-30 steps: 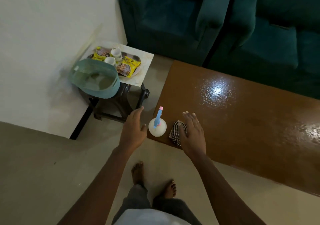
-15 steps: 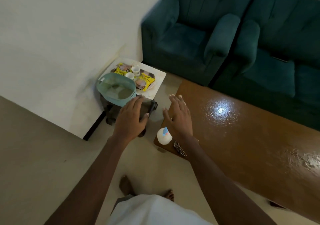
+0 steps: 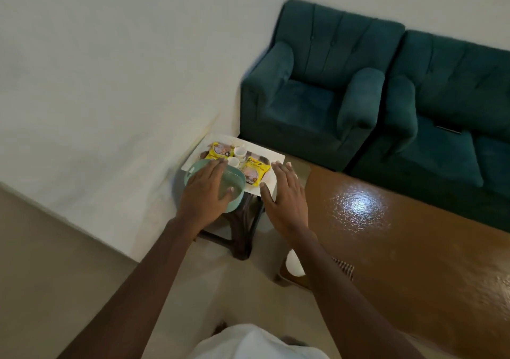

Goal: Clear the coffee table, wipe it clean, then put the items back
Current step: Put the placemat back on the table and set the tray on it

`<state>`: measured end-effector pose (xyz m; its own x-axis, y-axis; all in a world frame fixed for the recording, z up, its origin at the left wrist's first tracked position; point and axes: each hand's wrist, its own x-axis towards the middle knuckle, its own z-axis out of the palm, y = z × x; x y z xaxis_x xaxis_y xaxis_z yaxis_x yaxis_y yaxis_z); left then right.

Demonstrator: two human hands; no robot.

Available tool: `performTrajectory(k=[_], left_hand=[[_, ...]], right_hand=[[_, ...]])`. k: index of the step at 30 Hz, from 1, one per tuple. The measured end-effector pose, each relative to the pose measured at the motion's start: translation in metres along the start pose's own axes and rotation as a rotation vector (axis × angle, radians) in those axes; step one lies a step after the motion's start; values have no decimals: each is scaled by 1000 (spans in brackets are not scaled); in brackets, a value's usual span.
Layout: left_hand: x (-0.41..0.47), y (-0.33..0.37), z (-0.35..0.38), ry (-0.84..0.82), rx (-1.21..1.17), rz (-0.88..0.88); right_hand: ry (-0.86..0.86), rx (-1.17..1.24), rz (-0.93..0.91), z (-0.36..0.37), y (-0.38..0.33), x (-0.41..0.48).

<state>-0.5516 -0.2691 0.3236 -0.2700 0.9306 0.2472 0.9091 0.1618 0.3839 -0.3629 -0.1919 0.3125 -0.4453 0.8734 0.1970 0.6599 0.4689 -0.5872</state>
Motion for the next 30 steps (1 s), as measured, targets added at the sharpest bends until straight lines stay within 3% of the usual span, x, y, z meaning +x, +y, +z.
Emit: performTrajectory(k=[7, 30], left_hand=[[32, -48, -9, -34, -26, -14], [207, -116, 18, -24, -28, -146]], right_hand=[[-3, -18, 25, 33, -26, 39], [-69, -44, 54, 94, 3, 231]])
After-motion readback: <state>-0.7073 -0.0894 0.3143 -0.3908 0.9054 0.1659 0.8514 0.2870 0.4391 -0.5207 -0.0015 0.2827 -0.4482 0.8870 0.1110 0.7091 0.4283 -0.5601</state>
